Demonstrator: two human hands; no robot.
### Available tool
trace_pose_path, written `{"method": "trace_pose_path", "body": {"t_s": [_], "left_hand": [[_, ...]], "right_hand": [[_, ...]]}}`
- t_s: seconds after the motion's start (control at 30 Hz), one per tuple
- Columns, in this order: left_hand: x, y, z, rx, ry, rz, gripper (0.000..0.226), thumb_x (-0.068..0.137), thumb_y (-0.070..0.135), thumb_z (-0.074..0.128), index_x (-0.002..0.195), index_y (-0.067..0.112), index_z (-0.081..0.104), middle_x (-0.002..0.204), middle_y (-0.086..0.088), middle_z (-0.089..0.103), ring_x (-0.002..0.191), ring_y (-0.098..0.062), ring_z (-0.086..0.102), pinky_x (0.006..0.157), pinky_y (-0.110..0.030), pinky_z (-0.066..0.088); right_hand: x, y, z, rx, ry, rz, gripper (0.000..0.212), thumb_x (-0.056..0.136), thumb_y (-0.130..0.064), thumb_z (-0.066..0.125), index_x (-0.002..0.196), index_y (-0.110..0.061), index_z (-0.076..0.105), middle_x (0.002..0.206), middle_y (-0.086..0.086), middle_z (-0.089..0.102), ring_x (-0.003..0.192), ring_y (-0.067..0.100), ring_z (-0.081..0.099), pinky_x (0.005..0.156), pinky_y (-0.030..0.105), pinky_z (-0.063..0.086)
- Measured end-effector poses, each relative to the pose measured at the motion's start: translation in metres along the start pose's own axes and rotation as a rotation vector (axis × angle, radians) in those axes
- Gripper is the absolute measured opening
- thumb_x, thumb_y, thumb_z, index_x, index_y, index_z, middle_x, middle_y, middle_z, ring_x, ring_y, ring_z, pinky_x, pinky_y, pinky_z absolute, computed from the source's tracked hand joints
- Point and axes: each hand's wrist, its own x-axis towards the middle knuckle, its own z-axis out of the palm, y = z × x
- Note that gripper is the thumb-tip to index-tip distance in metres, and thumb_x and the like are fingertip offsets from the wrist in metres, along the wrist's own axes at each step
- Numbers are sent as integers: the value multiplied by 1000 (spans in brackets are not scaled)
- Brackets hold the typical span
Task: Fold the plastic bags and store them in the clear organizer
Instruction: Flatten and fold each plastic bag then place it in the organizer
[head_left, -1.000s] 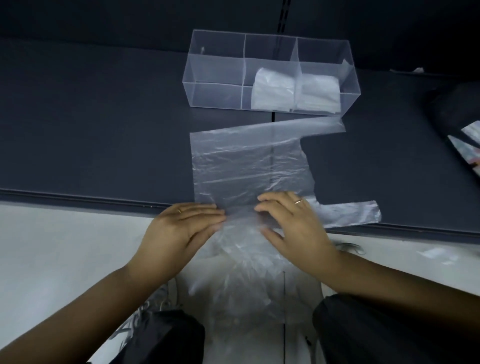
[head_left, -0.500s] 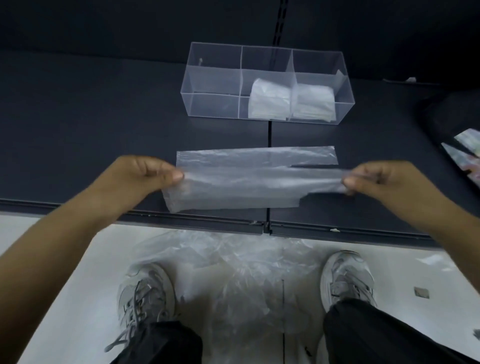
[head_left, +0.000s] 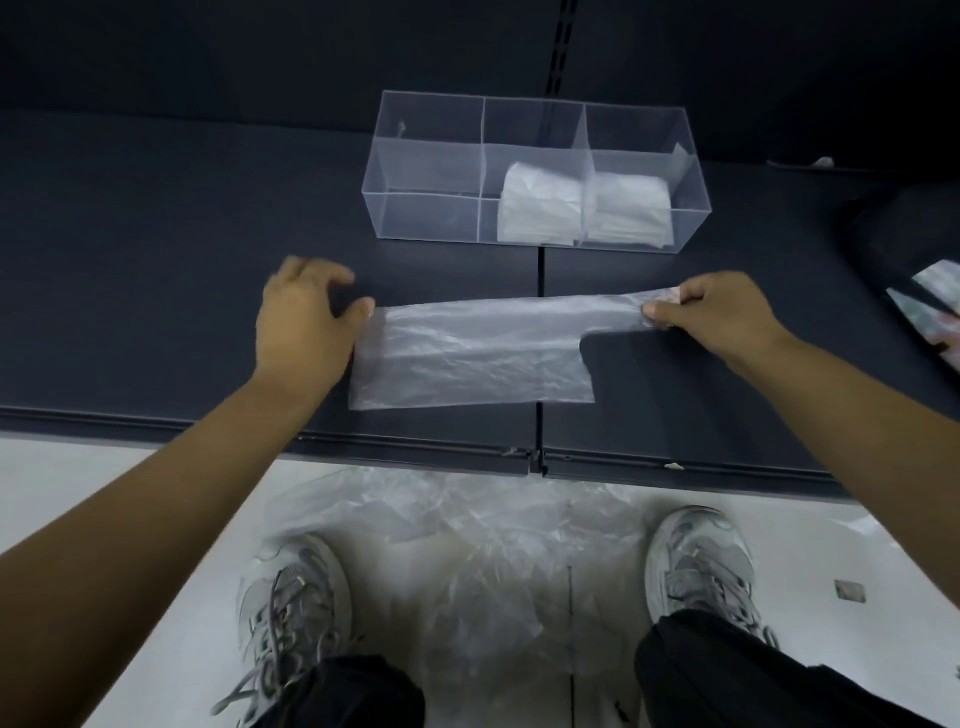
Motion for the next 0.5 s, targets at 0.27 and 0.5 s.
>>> {"method": "trace_pose_path", "body": {"t_s": [0.27, 0.5], "left_hand": [[-56, 17, 42, 337, -371, 427, 67, 99, 50, 22, 153, 11, 13, 161, -5, 9, 148, -19, 3, 121, -37, 0], [-60, 9, 47, 427, -378, 449, 76, 89, 62, -2, 151, 18, 2, 161, -2, 2, 148, -21, -4, 120, -42, -1]], "right_hand": [[-14, -22, 4, -189, 164, -15, 29, 79, -18, 74, 104, -10, 60, 113, 13, 56, 97, 29, 57, 80, 33, 44], [-90, -100, 106, -225, -189, -714, 52, 98, -23, 48, 146, -7, 34, 155, 12, 28, 144, 23, 21, 119, 33, 12]]}}
